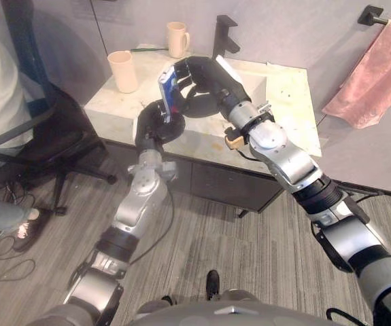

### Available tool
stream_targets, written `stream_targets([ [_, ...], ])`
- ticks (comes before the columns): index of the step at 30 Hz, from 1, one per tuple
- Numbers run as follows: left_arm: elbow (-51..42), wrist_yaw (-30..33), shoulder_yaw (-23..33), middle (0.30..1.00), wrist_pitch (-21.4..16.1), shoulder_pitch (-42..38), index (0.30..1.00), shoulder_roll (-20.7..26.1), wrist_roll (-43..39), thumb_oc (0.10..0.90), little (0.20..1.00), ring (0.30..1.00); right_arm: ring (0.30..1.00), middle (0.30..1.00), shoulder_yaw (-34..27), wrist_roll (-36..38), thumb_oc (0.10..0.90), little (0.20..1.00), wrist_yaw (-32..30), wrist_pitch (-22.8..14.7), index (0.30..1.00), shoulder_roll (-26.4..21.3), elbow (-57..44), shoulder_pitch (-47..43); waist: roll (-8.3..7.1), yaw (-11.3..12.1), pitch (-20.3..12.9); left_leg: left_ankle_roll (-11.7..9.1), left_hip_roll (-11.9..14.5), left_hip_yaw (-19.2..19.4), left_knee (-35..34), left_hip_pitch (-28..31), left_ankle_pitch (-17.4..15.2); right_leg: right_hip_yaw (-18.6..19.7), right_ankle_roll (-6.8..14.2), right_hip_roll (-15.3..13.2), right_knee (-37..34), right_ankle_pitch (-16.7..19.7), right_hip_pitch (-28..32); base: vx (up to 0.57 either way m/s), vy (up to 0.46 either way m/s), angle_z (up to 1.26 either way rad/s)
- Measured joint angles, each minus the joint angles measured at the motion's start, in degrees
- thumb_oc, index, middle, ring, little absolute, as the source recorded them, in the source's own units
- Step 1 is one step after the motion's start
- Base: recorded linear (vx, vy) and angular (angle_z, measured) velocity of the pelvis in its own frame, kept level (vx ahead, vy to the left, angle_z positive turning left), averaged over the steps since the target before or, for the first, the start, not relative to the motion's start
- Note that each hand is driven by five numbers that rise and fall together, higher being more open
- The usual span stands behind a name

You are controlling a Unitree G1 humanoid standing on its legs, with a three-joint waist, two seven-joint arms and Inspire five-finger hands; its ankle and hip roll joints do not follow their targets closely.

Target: Organize the bathroom.

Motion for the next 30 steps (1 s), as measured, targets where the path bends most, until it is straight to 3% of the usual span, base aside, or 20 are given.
stream_targets([
  [4, 0.01, 0.08, 1.71, 0.9, -0.62, 2.57, 0.9, -0.58, -0.04, 0.8, 0.9, 0.9, 0.3, 0.3, 0.02, -0.41, 0.4, 0.3, 0.71, 0.07, 0.3, -2.65, 0.0, -0.03, -1.65, 2.6, 1.33, -1.63, -2.31, -0.53, 18.64, -9.87, 0.11, -0.65, -1.4, -3.03, -0.01, -1.0, 0.61, 0.04, 0.099, 0.21],
  [6, 0.16, 0.45, 5.55, 0.9, -1.03, 5.26, 0.9, -0.26, -0.07, 0.8, 0.9, 0.9, 0.3, 0.3, -0.05, -0.46, 0.4, 0.3, 0.48, 0.02, 0.3, -2.61, 0.08, -0.05, -2.64, 3.11, 2.12, -0.73, -0.61, -0.17, 22.4, -11.81, -1.5, -1.83, -2.47, -3.19, -0.39, -1.46, 1.73, 0.13, 0.314, 0.18],
  [8, 0.25, 0.98, 9.58, 0.9, -1.04, 7.32, 0.9, 0.85, -0.14, 0.8, 0.9, 0.9, 0.3, 0.3, -0.09, -0.45, 0.4, 0.3, 0.3, -0.02, 0.3, -3.23, 0.07, -0.08, -4.43, 3.0, 3.1, -0.82, 4.09, 0.7, 18.48, -11.61, -2.0, -3.03, -3.4, -2.77, -0.39, -2.09, 2.28, 0.16, 0.421, 0.23],
  [9, 0.38, 1.01, 11.27, 0.9, -1.06, 8.67, 0.9, 1.77, -0.19, 0.8, 0.9, 0.9, 0.3, 0.3, -0.26, -0.43, 0.4, 0.3, 0.14, -0.06, 0.3, -3.83, 0.42, -0.12, -4.31, 3.09, 3.21, -1.95, 8.38, 1.09, 11.9, -11.58, -1.26, -3.6, -2.91, -2.27, -0.44, -2.37, 2.1, 0.16, 0.453, 0.18],
  [11, 0.61, 0.96, 11.47, 0.9, -1.06, 9.23, 0.9, 2.79, -0.29, 0.8, 0.9, 0.9, 0.3, 0.3, -0.44, -0.43, 0.4, 0.3, -0.12, -0.05, 0.3, -4.75, 0.71, -0.13, -3.85, 3.41, 3.52, -3.46, 11.97, 1.44, 4.78, -10.88, 1.2, -3.79, -2.87, -1.95, -0.4, -2.39, 2.06, 0.1, 0.337, 0.15],
  [13, 0.75, 0.02, 11.19, 0.9, -1.08, 10.39, 0.9, 2.93, -0.3, 0.8, 0.9, 0.9, 0.3, 0.3, -0.35, -0.41, 0.4, 0.3, -0.19, -0.02, 0.3, -7.2, 1.31, -0.13, -2.51, 4.31, 4.23, -5.62, 17.76, 4.78, -3.32, -10.42, 6.01, -4.49, -2.08, -2.48, -0.36, -2.93, 3.06, 0.07, 0.434, 0.23],
  [15, 1.18, -1.5, 10.91, 0.9, -1.08, 10.78, 0.9, 2.75, -0.47, 0.8, 0.9, 0.9, 0.3, 0.3, -0.4, -0.35, 0.4, 0.3, -0.42, -0.03, 0.3, -8.75, 1.37, -0.12, -1.92, 3.63, 4.44, -4.79, 18.68, 8.92, -3.1, -10.17, 7.6, -6.18, -0.67, -4.52, -0.09, -3.25, 4.81, 0.06, 0.547, 0.3],
  [17, 1.7, -2.88, 10.54, 0.9, -1.09, 10.77, 0.9, 2.71, -0.44, 0.8, 0.9, 0.9, 0.3, 0.3, -0.9, -0.39, 0.4, 0.3, -1.89, -0.05, 0.3, -9.43, 1.53, -0.13, -1.29, 3.49, 4.24, -4.4, 15.82, 9.68, -3.26, -8.64, 7.78, -6.77, 2.82, -7.44, -0.08, -3.33, 6.2, 0.06, 0.346, 0.24],
  [18, 1.76, -3.21, 9.59, 0.9, -1.08, 10.75, 0.9, 2.59, -0.44, 0.8, 0.9, 0.9, 0.3, 0.3, -1.4, -0.44, 0.4, 0.3, -2.8, -0.12, 0.3, -10.29, 1.35, -0.11, 0.27, 2.61, 3.79, -3.49, 14.09, 10.16, -3.63, -7.82, 8.25, -7.34, 5.19, -8.6, -0.05, -3.27, 7.22, 0.08, 0.264, 0.44],
  [19, 1.68, -3.66, 8.61, 0.9, -1.09, 10.59, 0.9, 2.59, -0.42, 0.8, 0.9, 0.9, 0.3, 0.3, -3.1, -0.64, 0.4, 0.3, -4.09, -0.82, 0.3, -10.62, 0.93, 0.77, 1.6, 2.02, 3.38, -5.86, 13.0, 9.86, -4.78, -6.65, 10.98, -7.86, 7.44, -9.71, 0.0, -3.82, 8.33, 0.1, 0.301, 0.5],
  [20, 1.62, -4.35, 8.71, 0.9, -1.08, 10.66, 0.9, 3.12, -0.44, 0.8, 0.9, 0.9, 0.3, 0.3, -4.41, -1.7, 0.4, 0.3, -6.19, -1.77, 0.3, -9.73, 0.71, 2.26, -0.12, 2.1, 3.19, -3.42, 9.59, 10.11, -5.22, -6.37, 10.86, -7.76, 7.17, -12.6, 0.59, -3.32, 8.17, 0.1, 0.331, 0.38],
  [21, 1.6, -4.36, 8.84, 0.9, -1.04, 10.65, 0.9, 3.36, -0.47, 0.8, 0.9, 0.9, 0.3, 0.3, -5.08, -2.56, 0.4, 0.3, -6.77, -2.04, 0.3, -9.8, 0.22, 2.69, -0.97, 2.6, 3.24, -2.47, 7.25, 10.26, -5.04, -6.34, 10.08, -7.76, 6.8, -15.02, 1.75, -2.75, 7.67, 0.1, 0.326, 0.35],
  [24, 1.68, -4.44, 9.0, 0.9, 0.41, 10.86, 0.9, 5.84, -0.47, 0.8, 0.9, 0.9, 0.3, 0.3, -6.8, -4.97, 0.4, 0.3, -9.93, -2.27, 0.3, -10.05, -4.61, 4.68, -1.1, 4.14, 3.58, 1.45, 1.37, 9.09, -4.73, -5.14, 7.63, -7.46, 5.87, -21.84, 12.28, -0.44, 4.58, 0.1, 0.257, 0.37],
  [25, 1.68, -4.44, 9.0, 0.9, 0.41, 10.86, 0.9, 5.84, -0.47, 0.8, 0.9, 0.9, 0.3, 0.3, -6.8, -4.97, 0.4, 0.3, -9.93, -2.27, 0.3, -10.05, -4.61, 4.68, -1.1, 4.14, 3.58, 1.45, 1.37, 9.09, -4.73, -5.14, 7.63, -7.46, 5.87, -21.84, 12.28, -0.44, 4.58, 0.07, 0.159, 0.19],
  [26, 1.7, -4.71, 9.06, 0.9, 0.58, 10.85, 0.9, 6.68, -0.48, 0.8, 0.9, 0.9, 0.3, 0.3, -6.8, -5.71, 0.4, 0.3, -10.86, -2.47, 0.3, -9.99, -4.94, 4.66, -1.06, 5.1, 3.64, 2.77, 0.49, 8.82, -4.92, -3.63, 6.75, -7.8, 6.44, -23.39, 16.61, 0.99, 3.6, 0.09, 0.156, 0.13],
  [27, 1.79, -4.91, 9.09, 0.9, 0.58, 10.85, 0.9, 7.05, -0.48, 0.8, 0.9, 0.9, 0.3, 0.3, -6.8, -7.24, 0.4, 0.3, -11.87, -2.9, 0.3, -9.9, -4.89, 4.63, -0.79, 6.04, 3.84, 3.93, 0.38, 8.92, -5.01, -1.8, 5.96, -7.86, 7.43, -24.23, 19.7, -0.21, 2.46, 0.19, 0.267, 0.17],
  [28, 1.85, -4.99, 9.7, 0.9, 0.55, 10.88, 0.9, 6.82, -0.46, 0.8, 0.9, 0.9, 0.3, 0.3, -6.81, -7.94, 0.4, 0.3, -13.08, -3.73, 0.3, -9.89, -4.99, 3.56, -0.34, 6.54, 4.11, 5.89, 0.59, 8.92, -5.76, 0.41, 4.64, -7.25, 8.08, -21.8, 20.16, -4.18, 1.18, 0.2, 0.215, 0.08],
  [29, 2.11, -5.23, 10.44, 0.9, 0.55, 10.88, 0.9, 6.87, -0.47, 0.8, 0.9, 0.9, 0.3, 0.3, -6.82, -9.46, 0.4, 0.3, -13.72, -4.21, 0.3, -9.89, -5.25, 2.8, 0.19, 6.48, 4.44, 5.94, 1.1, 8.95, -6.94, 1.77, 4.63, -5.64, 8.19, -19.04, 20.71, -6.54, -0.35, 0.14, 0.134, 0.05],
  [30, 2.11, -5.23, 10.44, 0.9, 0.55, 10.88, 0.9, 6.87, -0.47, 0.8, 0.9, 0.9, 0.3, 0.3, -6.82, -9.46, 0.4, 0.3, -13.72, -4.21, 0.3, -9.89, -5.25, 2.8, 0.19, 6.48, 4.44, 5.94, 1.1, 8.95, -6.94, 1.77, 4.63, -5.64, 8.19, -19.04, 20.71, -6.54, -0.35, 0.06, 0.05, 0.07],
])
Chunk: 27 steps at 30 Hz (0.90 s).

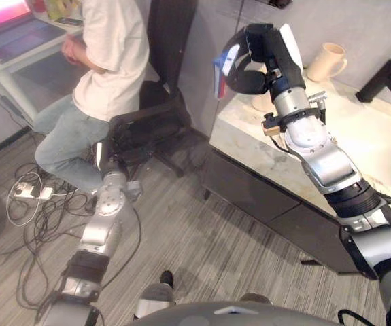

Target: Organize the bathroom.

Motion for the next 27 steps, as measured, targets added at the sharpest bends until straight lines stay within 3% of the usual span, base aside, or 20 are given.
stream_targets([
  [2, 0.96, -0.36, 0.34, 0.9, 0.05, 0.13, 0.9, -0.01, 0.0, 0.8, 0.9, 0.9, 0.3, 0.3, -0.89, -2.25, 0.4, 0.3, -3.47, -1.5, 0.3, -0.02, -1.53, -1.21, -0.26, -1.72, -0.15, 0.29, -0.23, 0.04, -0.29, 1.53, -1.02, 0.69, 0.31, 6.87, -4.5, -1.18, -5.07, 0.07, 0.046, 0.12],
  [5, 0.77, -0.81, -0.99, 0.9, 0.05, 0.91, 0.9, -0.75, 0.1, 0.8, 0.9, 0.9, 0.3, 0.3, -2.85, -2.28, 0.4, 0.3, -6.3, -3.72, 0.3, -0.02, -2.53, -1.15, -0.97, -4.02, -0.54, 0.02, -1.84, 0.04, -0.34, 2.7, -2.87, -0.85, -0.1, 11.33, -9.92, 0.81, -9.23, 0.08, 0.025, 0.04],
  [7, 0.77, -0.53, -1.04, 0.9, 0.07, 1.67, 0.9, -0.76, 0.09, 0.8, 0.9, 0.9, 0.3, 0.3, -2.98, -3.47, 0.4, 0.3, -7.09, -3.91, 0.3, 0.24, -2.66, -1.14, -1.69, -4.44, -0.95, -0.36, -2.55, 0.51, -0.37, 3.21, -3.36, -1.87, -0.71, 12.15, -11.63, 1.67, -9.61, 0.02, -0.004, -0.13],
  [8, 0.86, -0.58, -1.44, 0.9, 0.63, 2.52, 0.9, -0.93, 0.09, 0.8, 0.9, 0.9, 0.3, 0.3, -3.14, -5.06, 0.4, 0.3, -8.11, -3.92, 0.3, 0.25, -1.94, -1.14, -3.31, -5.0, -1.9, -1.21, -4.31, 0.52, -0.31, 4.43, -4.2, -2.54, -3.06, 12.22, -13.8, 4.47, -8.8, 0.02, -0.004, -0.08],
  [9, 0.89, -0.68, -1.37, 0.9, 0.84, 3.81, 0.9, -2.48, 0.16, 0.8, 0.9, 0.9, 0.3, 0.3, -3.27, -6.63, 0.4, 0.3, -8.92, -3.93, 0.3, 0.42, -0.7, -1.13, -3.31, -5.44, -2.44, -2.14, -4.69, 0.45, -0.31, 6.1, -5.48, -1.77, -9.66, 12.88, -15.98, 9.61, -6.77, 0.04, -0.011, -0.24],
  [10, 0.87, -0.78, -1.64, 0.9, 0.84, 4.9, 0.9, -3.41, 0.17, 0.8, 0.9, 0.9, 0.3, 0.3, -3.46, -6.63, 0.4, 0.3, -9.06, -3.71, 0.3, 0.48, 0.1, -1.16, -2.36, -5.43, -3.41, -2.79, -3.78, 0.84, -0.29, 6.12, -5.97, -1.3, -10.27, 14.8, -18.88, 10.88, -5.54, 0.03, -0.012, -0.21],
  [11, 0.87, -0.78, -1.64, 0.9, 0.84, 4.9, 0.9, -3.41, 0.17, 0.8, 0.9, 0.9, 0.3, 0.3, -3.46, -6.63, 0.4, 0.3, -9.06, -3.71, 0.3, 0.48, 0.1, -1.16, -2.36, -5.43, -3.41, -2.79, -3.78, 0.84, -0.29, 6.12, -5.97, -1.3, -10.27, 14.8, -18.88, 10.88, -5.54, 0.06, 0.004, -0.49],
  [12, 1.02, -1.12, -1.59, 0.9, 0.83, 4.84, 0.9, -3.99, 0.17, 0.8, 0.9, 0.9, 0.3, 0.3, -3.75, -8.18, 0.4, 0.3, -9.13, -2.05, 0.3, 0.55, 0.47, -1.23, -2.15, -4.9, -3.49, -4.42, -2.59, 2.17, 0.68, 6.14, -7.32, -0.51, -11.7, 16.99, -20.83, 11.56, -4.97, 0.05, 0.012, -0.4],
  [14, 1.77, -1.58, -1.63, 0.9, 0.86, 4.85, 0.9, -4.42, 0.17, 0.8, 0.9, 0.9, 0.3, 0.3, -3.11, -8.65, 0.4, 0.3, -7.89, -0.01, 0.3, 0.5, 0.46, -1.25, -2.18, -4.95, -3.51, -5.5, -1.48, 3.03, 3.37, 5.55, -8.98, 0.24, -12.48, 17.77, -20.81, 11.02, -4.42, 0.05, 0.008, -0.33],
  [16, 1.85, -1.76, -1.87, 0.9, 0.86, 4.27, 0.9, -4.56, 0.18, 0.8, 0.9, 0.9, 0.3, 0.3, -2.79, -8.54, 0.4, 0.3, -5.13, 1.82, 0.3, 0.09, 0.14, -1.28, -2.15, -5.31, -3.58, -4.86, -1.01, 2.93, 4.05, 4.02, -10.72, 0.94, -12.93, 18.31, -20.81, 10.65, -4.43, 0.04, -0.003, -0.17],
  [27, 8.48, -1.54, -1.56, 0.9, 0.86, 6.87, 0.9, -4.51, 0.45, 0.8, 0.9, 0.9, 0.3, 0.3, -0.66, -6.08, 0.4, 0.3, 1.32, 4.34, 0.3, 0.0, 0.03, -1.06, -2.36, -5.57, -3.71, -4.54, -1.1, 3.63, 2.08, 5.74, -9.16, 1.1, -11.73, 18.39, -20.83, 10.22, -4.09, 0.01, -0.008, -0.03],
])
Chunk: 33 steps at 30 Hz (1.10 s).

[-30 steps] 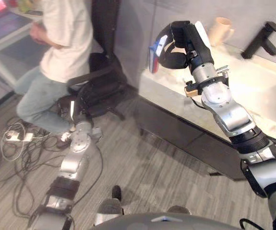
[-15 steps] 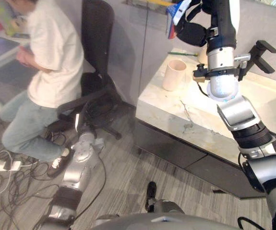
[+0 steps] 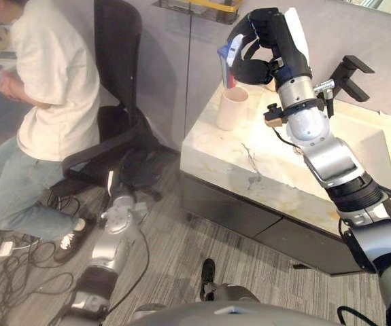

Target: Organize the bathroom.

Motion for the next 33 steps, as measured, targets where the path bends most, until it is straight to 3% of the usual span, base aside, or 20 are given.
stream_targets([
  [8, 10.54, -0.4, 0.44, 0.9, -0.24, 2.33, 0.9, -0.3, 0.06, 0.8, 0.9, 0.9, 0.3, 0.3, -0.16, -0.16, 0.4, 0.3, 0.2, -0.01, 0.3, -1.08, -2.74, 0.06, 0.15, -0.26, -0.07, -0.06, -0.03, 0.23, -0.83, 0.21, 0.09, 0.13, 0.02, 0.13, 0.01, 0.06, -0.28, 0.0, 0.004, -0.02],
  [14, 13.22, -1.06, 2.26, 0.9, -1.35, 2.91, 0.9, -0.58, 0.19, 0.8, 0.9, 0.9, 0.3, 0.3, -0.24, -0.15, 0.4, 0.3, 0.57, -0.01, 0.3, -1.09, -3.92, 0.54, 0.18, -0.35, -0.11, -0.08, -0.07, 0.53, -0.84, 0.32, 0.1, 0.18, 0.06, 0.12, 0.01, 0.09, -0.22, 0.02, -0.005, -0.01],
  [33, 13.15, -4.2, 2.36, 0.9, -2.52, 5.07, 0.9, -0.58, 2.28, 0.8, 0.9, 0.9, 0.3, 0.3, -0.85, 0.16, 0.4, 0.3, 1.37, 0.44, 0.3, -2.29, -3.73, 6.98, 0.55, -0.34, -0.51, -0.13, 0.04, 1.1, -0.82, 0.98, 0.32, 0.61, 0.46, 0.29, -0.02, -0.32, 0.33, 0.04, -0.022, -0.01],
])
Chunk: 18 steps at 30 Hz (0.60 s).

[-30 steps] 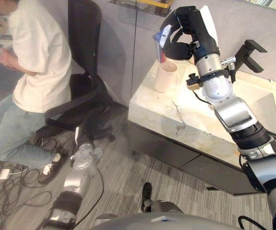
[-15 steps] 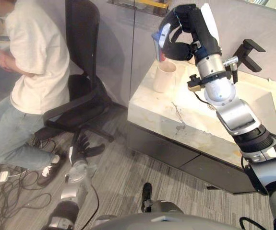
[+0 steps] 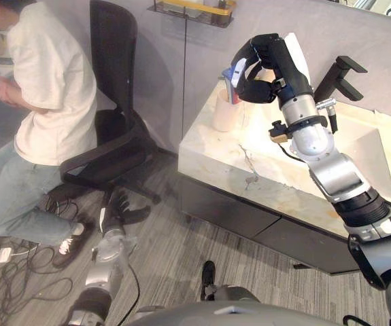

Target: Organize the bathroom.

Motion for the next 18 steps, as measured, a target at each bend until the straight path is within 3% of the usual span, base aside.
stream_targets([
  [18, -0.03, 0.01, -0.14, 0.9, -0.37, 3.86, 0.9, -0.04, 0.01, 0.8, 0.9, 0.9, 0.3, 0.3, -0.72, 0.54, 0.4, 0.3, -0.42, 1.21, 0.3, 4.33, 6.75, 2.2, 0.48, 1.9, -1.55, -0.09, 0.18, -0.69, 0.1, -0.84, 0.07, -0.63, -0.18, -0.1, 0.0, -0.19, -0.5, 0.02, -0.007, 0.02],
])
